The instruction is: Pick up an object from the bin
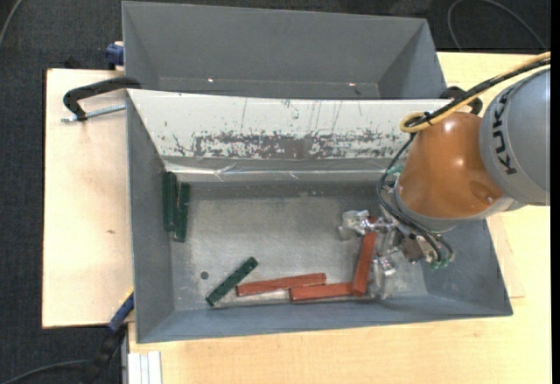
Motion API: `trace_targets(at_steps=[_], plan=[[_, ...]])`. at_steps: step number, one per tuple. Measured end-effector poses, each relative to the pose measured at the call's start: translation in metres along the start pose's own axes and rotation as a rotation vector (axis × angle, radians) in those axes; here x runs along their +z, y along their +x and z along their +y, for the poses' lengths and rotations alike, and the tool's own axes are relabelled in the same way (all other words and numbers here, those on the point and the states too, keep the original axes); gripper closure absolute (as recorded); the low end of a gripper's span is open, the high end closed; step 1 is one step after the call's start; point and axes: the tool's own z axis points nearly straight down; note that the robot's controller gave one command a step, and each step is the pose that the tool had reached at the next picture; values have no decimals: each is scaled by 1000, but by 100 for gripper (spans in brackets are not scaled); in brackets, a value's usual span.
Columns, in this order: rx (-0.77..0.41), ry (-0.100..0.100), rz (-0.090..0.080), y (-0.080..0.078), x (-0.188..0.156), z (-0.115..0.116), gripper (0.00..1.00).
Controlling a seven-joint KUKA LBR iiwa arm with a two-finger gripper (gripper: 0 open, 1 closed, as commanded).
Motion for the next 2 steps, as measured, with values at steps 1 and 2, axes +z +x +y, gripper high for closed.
trace_targets(at_steps=[1,2], plan=[[3,3,-2,0,-1,-2,100],[46,6,-20,-87,-134,13,100]])
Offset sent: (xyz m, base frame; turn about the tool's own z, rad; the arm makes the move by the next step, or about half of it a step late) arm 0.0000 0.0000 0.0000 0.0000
